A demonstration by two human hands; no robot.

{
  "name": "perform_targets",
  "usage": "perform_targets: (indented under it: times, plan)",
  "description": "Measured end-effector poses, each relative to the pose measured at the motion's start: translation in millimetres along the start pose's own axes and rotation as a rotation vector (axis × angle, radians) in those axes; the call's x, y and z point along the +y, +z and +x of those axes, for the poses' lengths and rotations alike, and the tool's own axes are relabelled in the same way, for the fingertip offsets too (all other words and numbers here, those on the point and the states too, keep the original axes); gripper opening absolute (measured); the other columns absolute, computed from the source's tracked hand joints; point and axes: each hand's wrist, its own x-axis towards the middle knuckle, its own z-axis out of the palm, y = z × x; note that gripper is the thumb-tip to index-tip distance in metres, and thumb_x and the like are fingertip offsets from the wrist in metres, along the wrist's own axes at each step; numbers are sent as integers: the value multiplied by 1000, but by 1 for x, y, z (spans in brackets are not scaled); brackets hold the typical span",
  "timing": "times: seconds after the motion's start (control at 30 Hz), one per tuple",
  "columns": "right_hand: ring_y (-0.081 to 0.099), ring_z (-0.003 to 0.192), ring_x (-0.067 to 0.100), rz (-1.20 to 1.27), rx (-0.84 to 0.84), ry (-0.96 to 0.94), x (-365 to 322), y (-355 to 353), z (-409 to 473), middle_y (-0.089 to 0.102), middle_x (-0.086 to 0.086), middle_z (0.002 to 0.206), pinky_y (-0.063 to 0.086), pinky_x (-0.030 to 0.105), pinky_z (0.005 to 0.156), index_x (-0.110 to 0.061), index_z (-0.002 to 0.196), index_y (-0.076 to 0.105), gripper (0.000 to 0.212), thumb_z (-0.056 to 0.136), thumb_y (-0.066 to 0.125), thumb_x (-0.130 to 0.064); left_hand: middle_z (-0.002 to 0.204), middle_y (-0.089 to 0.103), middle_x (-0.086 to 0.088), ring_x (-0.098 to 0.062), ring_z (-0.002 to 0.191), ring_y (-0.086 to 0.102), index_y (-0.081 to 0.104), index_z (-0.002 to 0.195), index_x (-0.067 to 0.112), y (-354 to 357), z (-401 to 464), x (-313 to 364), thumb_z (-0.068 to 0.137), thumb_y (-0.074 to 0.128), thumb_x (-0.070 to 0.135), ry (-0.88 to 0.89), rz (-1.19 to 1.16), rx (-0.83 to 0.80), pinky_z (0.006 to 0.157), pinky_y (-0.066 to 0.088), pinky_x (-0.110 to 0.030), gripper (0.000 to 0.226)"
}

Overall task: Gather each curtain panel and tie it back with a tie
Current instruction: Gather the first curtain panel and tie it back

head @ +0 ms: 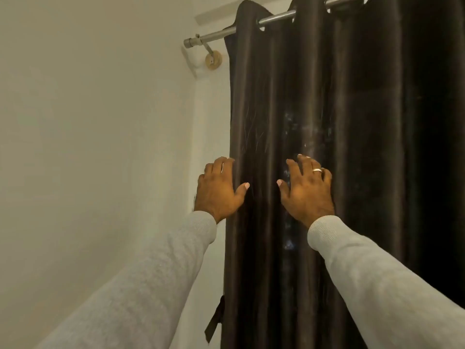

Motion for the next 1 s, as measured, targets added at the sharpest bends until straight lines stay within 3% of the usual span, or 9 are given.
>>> perform_targets:
  times: [0.27,0.43,0.57,0.7,0.8,0.87,0.93,1.0]
  plan:
    - [43,139,37,-83,180,-12,11,50,65,50,11,147,31,64,114,-21,121,64,31,100,55,-42,154,53,-7,-32,138,53,47,152,19,54,70,-22,100,59,66,-35,-64,110,113,50,-51,71]
    - [46,131,40,0,358,20,13,62,96,47,14,145,42,58,104,-18,125,59,31,99,59,-34,135,67,-5,-28,120,66,51,144,19,75,114,-20,97,67,64,-75,-196,215,99,60,-45,67]
    - [50,124,40,152,506,188,15,54,119,44,16,142,52,49,93,-16,136,47,49,96,66,-37,116,76,-4,-28,102,74,59,136,18,87,145,-23,97,68,61,-147,-384,309,91,64,-47,59]
    - [56,124,40,214,489,395,14,41,140,49,15,143,55,48,98,-13,137,51,51,99,66,-44,91,71,-1,-22,82,67,71,119,10,93,166,-32,98,75,42,-116,-559,349,78,58,-35,38]
    - [58,115,36,58,444,496,13,33,149,68,13,117,48,49,98,-13,114,70,36,102,58,-44,73,66,2,-16,64,60,72,98,11,99,172,-44,97,77,35,-66,-661,352,64,49,-27,25]
    - [59,109,36,-52,431,517,9,27,150,72,12,104,44,48,98,-14,101,74,34,101,57,-43,67,66,3,-13,61,62,70,86,13,108,168,-51,97,76,36,-32,-708,338,58,52,-28,27]
    - [63,105,38,-103,385,516,-3,25,155,73,15,102,45,47,99,-13,98,75,32,97,59,-41,66,67,3,-14,60,64,68,79,15,116,161,-58,97,76,34,19,-765,312,58,58,-33,28]
    - [67,102,44,-113,276,475,-22,25,164,74,19,103,50,46,96,-11,99,76,29,91,63,-36,65,67,8,-9,60,64,69,75,19,122,151,-62,96,79,28,48,-828,276,60,58,-28,25]
